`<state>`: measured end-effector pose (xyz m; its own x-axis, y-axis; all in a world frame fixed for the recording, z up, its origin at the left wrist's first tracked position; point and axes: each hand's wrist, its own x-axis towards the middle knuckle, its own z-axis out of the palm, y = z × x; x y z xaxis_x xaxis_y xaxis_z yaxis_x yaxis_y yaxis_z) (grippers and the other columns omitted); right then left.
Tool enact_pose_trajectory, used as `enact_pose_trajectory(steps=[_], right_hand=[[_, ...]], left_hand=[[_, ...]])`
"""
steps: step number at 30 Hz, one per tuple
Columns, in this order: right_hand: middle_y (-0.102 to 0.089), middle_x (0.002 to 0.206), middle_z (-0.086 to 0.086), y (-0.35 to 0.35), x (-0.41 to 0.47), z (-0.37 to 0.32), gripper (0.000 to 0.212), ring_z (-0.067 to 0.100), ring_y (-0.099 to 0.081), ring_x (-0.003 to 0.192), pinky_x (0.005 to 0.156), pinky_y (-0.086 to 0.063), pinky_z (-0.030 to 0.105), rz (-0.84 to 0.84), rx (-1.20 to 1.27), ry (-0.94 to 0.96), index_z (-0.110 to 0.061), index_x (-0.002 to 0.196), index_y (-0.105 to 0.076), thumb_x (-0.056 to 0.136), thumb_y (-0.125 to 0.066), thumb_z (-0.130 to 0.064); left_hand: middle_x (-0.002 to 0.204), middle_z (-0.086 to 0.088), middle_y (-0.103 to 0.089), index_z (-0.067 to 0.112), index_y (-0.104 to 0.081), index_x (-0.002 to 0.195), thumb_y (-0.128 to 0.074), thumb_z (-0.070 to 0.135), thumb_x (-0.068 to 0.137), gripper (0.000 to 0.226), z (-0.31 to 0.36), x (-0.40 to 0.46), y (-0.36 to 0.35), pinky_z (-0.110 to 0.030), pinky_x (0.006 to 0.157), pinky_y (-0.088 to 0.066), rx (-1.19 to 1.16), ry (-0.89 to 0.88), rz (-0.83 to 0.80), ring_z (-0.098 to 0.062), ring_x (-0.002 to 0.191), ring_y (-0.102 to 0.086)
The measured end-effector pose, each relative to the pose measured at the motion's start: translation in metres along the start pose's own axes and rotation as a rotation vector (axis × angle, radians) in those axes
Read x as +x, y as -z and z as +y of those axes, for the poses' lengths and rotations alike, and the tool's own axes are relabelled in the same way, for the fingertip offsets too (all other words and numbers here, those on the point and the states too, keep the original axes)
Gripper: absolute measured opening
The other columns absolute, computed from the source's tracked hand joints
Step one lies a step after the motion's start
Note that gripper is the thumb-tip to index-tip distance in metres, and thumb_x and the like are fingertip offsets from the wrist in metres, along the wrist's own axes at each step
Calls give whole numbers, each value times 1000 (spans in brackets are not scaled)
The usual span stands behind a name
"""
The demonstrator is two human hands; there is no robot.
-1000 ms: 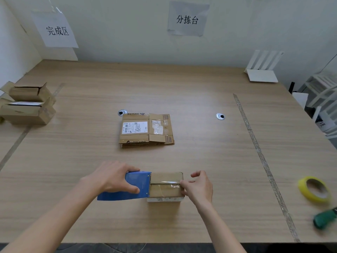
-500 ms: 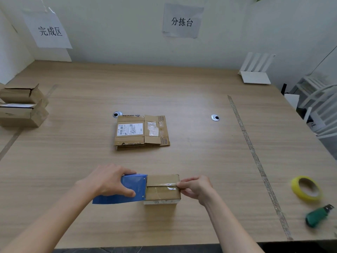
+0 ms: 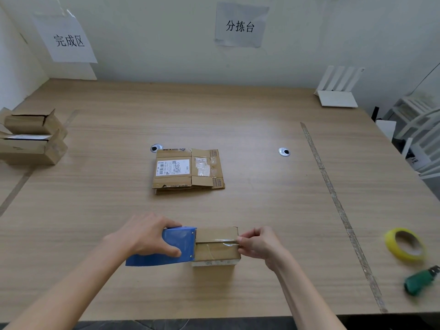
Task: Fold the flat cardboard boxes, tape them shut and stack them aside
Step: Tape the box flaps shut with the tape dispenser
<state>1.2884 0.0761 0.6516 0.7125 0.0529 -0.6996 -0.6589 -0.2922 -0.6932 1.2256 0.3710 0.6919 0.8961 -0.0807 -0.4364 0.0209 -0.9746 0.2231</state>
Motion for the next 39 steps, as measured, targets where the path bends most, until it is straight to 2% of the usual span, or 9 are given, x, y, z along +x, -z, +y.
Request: enact_pose_trajectory(steps=[4, 10, 18, 23, 26, 31, 35, 37, 39], right_hand=[[-64, 88, 16, 0, 2, 2, 15, 25, -67, 74, 65, -63, 29, -7, 4, 20, -1, 82, -63, 87, -77, 5], [-69, 98, 14, 7, 9, 17, 15, 21, -74, 65, 72, -63, 31, 22, -143, 44, 2, 89, -71, 85, -82, -8], [-74, 98, 18, 8, 12, 36, 9, 31, -74, 78, 67, -62, 25, 41, 196, -18, 4, 91, -74, 85, -79, 0], [-78, 94, 19, 7, 4, 39, 23, 27, -74, 91, 65, -64, 28, -22, 470, -231, 4, 100, -76, 79, -83, 3], [-77, 102, 21, 11, 0, 38, 32, 27, -73, 97, 73, -63, 31, -102, 624, -390, 5, 103, -75, 74, -86, 2], [-73, 98, 20, 10, 1, 42, 38, 24, -68, 78, 62, -63, 32, -126, 636, -446, 3, 112, -72, 75, -83, 5], [-68, 101, 17, -4, 1, 47, 20, 25, -66, 78, 69, -63, 36, 249, 379, -170, -4, 114, -64, 96, -63, 5], [-67, 107, 2, -14, -8, 42, 18, 19, -67, 91, 81, -59, 34, 497, 85, 188, -20, 111, -62, 97, -63, -8], [-62, 115, -14, -29, -21, 35, 24, 5, -61, 106, 91, -52, 23, 502, -252, 635, -31, 116, -58, 98, -62, -16]], left_hand=[[84, 31, -61, 63, -50, 123, -57, 80, 58, 68, 2, 0, -1, -21, 60, -46, -14, 1, -5, 6, 73, -56], [86, 29, -64, 63, -49, 122, -56, 78, 59, 66, 5, -1, -3, -23, 61, -46, 22, -46, 29, 6, 75, -57], [84, 31, -61, 64, -46, 126, -53, 82, 59, 70, 3, 0, -6, -21, 60, -43, 26, -49, 41, 8, 73, -55], [82, 30, -62, 61, -48, 125, -55, 81, 60, 69, 2, 1, -6, -23, 62, -48, 31, -46, 41, 7, 72, -56], [84, 30, -62, 62, -47, 126, -55, 82, 59, 70, 1, 3, -7, -24, 65, -51, 14, -42, 25, 7, 74, -56], [88, 28, -63, 60, -49, 127, -56, 81, 59, 72, -2, 3, -7, -24, 67, -50, 10, -48, 29, 6, 77, -56], [90, 25, -66, 58, -50, 125, -57, 80, 60, 69, -2, 3, -7, -26, 70, -52, 9, -55, 43, 5, 78, -57], [90, 25, -66, 57, -51, 124, -57, 80, 61, 68, -2, 3, -8, -26, 71, -52, -4, -60, 32, 5, 77, -58], [91, 25, -66, 57, -52, 124, -58, 81, 61, 67, -1, 3, -8, -27, 72, -53, -11, -67, 22, 4, 78, -58]])
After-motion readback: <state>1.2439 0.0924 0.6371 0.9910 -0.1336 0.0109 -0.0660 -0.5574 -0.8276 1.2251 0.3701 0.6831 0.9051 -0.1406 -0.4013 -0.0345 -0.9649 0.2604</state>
